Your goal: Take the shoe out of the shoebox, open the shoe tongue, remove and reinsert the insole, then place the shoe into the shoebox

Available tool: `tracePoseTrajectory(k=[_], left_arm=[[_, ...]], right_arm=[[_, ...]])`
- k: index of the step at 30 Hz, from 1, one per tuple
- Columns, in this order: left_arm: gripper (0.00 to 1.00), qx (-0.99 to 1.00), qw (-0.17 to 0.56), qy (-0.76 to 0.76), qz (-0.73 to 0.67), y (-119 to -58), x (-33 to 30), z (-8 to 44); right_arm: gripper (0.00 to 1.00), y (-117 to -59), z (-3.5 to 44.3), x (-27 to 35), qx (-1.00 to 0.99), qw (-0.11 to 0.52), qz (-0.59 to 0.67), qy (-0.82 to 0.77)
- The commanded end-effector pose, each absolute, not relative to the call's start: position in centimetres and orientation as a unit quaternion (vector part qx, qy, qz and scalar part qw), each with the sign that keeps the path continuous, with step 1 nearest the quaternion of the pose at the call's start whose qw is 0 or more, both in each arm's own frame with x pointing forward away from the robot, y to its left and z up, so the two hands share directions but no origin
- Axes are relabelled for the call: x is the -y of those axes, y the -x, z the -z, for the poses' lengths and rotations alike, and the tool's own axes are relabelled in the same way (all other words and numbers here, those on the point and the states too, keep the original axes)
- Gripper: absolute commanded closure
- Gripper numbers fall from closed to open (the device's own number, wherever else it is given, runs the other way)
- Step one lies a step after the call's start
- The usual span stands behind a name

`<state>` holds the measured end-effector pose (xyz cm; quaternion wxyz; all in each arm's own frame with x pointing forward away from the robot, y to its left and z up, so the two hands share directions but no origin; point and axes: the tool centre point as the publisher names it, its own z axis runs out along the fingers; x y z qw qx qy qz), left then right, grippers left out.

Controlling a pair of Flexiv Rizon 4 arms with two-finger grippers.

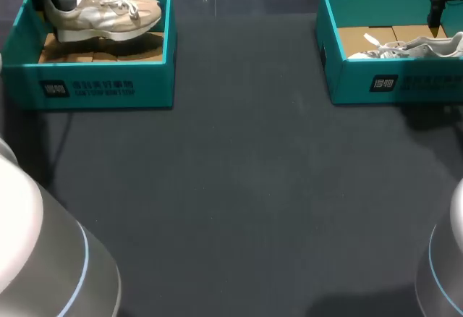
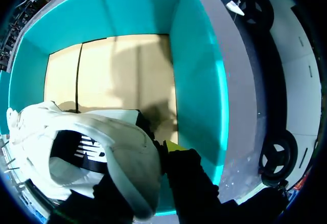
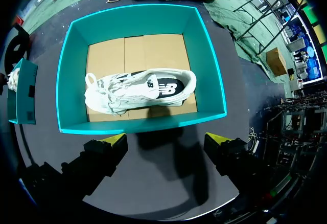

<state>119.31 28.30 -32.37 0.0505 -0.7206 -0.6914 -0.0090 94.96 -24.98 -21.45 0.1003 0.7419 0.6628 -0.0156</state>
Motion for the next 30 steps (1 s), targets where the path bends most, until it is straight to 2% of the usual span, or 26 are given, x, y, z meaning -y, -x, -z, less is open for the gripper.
tracePoseTrajectory(k=[1,18,30], left_arm=[[1.00,0.690,0.040,0.722,0.015,-117.9,-28.3,28.1],[1.00,0.674,0.015,0.735,0.064,-115.0,-27.2,16.2],[1.00,0.660,0.016,0.745,0.099,-106.4,-21.9,12.9]], right_arm=[[0.00,-95.0,21.5,25.0,-0.663,0.101,0.015,-0.742],[0.00,-95.0,21.5,25.0,-0.663,0.101,0.015,-0.742],[0.00,-95.0,21.5,25.0,-0.663,0.101,0.015,-0.742]])
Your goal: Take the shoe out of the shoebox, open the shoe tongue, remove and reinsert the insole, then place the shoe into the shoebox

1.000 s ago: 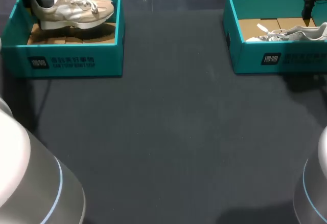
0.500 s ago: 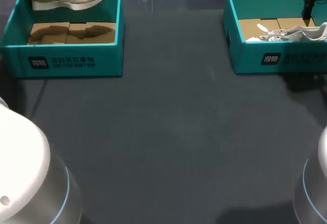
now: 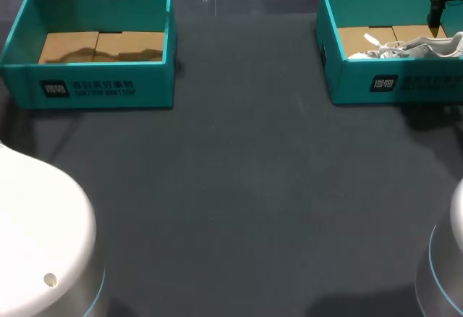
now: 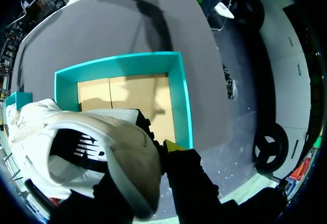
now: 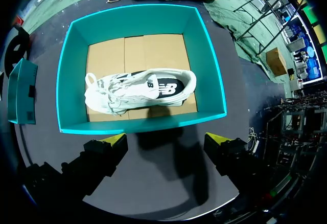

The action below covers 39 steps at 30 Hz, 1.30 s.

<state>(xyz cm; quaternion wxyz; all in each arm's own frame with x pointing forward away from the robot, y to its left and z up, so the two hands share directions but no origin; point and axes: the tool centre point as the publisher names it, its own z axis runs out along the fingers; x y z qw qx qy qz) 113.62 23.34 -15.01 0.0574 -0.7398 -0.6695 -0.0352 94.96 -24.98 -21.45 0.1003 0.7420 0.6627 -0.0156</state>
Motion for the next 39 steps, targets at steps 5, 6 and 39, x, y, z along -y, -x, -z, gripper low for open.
tracePoseTrajectory(k=[5,6,39], left_arm=[[1.00,0.649,0.010,0.754,0.103,-101.6,-19.1,12.4],[1.00,0.648,0.010,0.754,0.103,-100.7,-18.6,12.4],[1.00,0.632,0.038,0.765,0.120,-80.5,-2.9,20.1]], right_arm=[[0.00,-95.0,21.5,25.0,-0.663,0.101,0.015,-0.742],[0.00,-95.0,21.5,25.0,-0.663,0.101,0.015,-0.742],[0.00,-95.0,21.5,25.0,-0.663,0.101,0.015,-0.742]])
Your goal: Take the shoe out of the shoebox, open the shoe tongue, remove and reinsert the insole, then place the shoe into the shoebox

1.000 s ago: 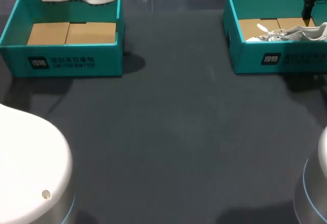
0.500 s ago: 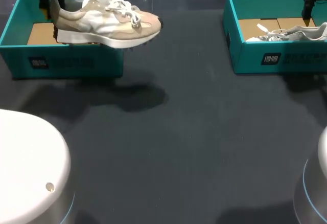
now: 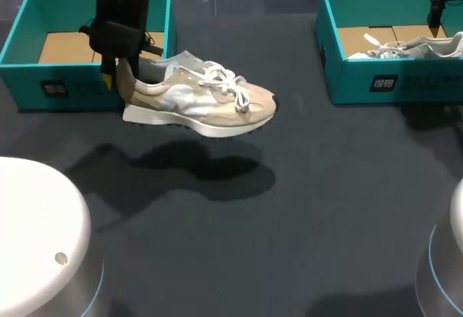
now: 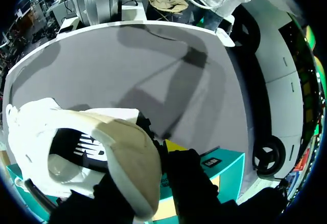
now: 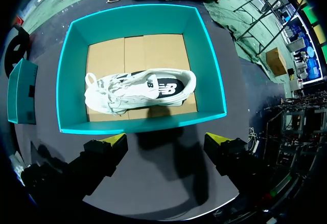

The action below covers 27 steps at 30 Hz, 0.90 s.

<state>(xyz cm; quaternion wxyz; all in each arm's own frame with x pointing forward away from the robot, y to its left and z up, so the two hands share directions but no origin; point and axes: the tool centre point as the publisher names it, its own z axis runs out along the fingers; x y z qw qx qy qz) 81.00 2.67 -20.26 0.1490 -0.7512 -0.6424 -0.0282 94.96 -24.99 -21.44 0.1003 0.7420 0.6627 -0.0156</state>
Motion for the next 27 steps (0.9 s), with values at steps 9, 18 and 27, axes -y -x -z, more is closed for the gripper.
tracePoseTrajectory(k=[9,18,27], left_arm=[[1.00,0.632,0.039,0.768,0.099,-80.5,-2.3,20.9],[1.00,0.620,0.052,0.777,0.093,-76.8,3.4,25.3],[1.00,0.623,0.049,0.776,0.080,-75.3,6.3,26.6]], right_arm=[[0.00,-95.0,21.5,25.0,-0.663,0.101,0.015,-0.742],[0.00,-95.0,21.5,25.0,-0.663,0.101,0.015,-0.742],[0.00,-95.0,21.5,25.0,-0.663,0.101,0.015,-0.742]])
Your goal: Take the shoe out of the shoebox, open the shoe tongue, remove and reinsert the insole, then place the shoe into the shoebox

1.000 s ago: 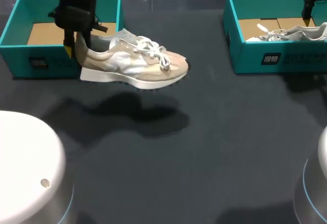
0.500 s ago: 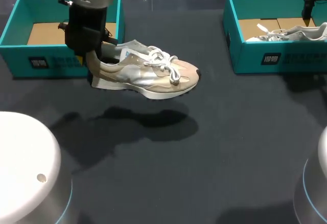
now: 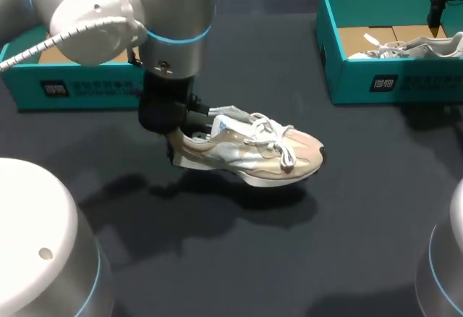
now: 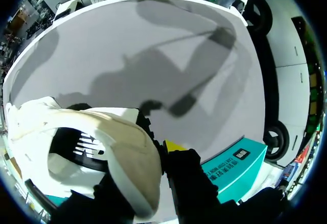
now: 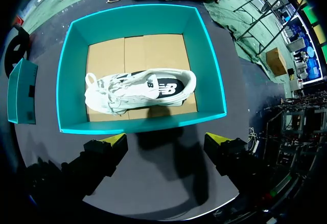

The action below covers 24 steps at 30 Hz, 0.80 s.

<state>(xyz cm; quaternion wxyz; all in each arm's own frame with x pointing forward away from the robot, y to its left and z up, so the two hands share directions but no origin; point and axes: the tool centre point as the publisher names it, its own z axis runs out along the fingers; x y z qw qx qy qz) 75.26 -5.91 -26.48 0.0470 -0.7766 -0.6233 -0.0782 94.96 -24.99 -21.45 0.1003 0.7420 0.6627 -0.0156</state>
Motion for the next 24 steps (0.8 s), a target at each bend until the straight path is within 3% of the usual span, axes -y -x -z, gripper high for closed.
tracePoseTrajectory(k=[1,5,24], left_arm=[[1.00,0.623,0.049,0.776,0.080,-75.3,6.3,26.6],[1.00,0.623,0.049,0.776,0.080,-75.3,6.3,26.6],[1.00,0.654,0.097,0.746,0.084,-74.8,12.8,35.5]], right_arm=[[0.00,-95.0,21.5,25.0,-0.663,0.101,0.015,-0.742],[0.00,-95.0,21.5,25.0,-0.663,0.101,0.015,-0.742],[0.00,-95.0,21.5,25.0,-0.663,0.101,0.015,-0.742]])
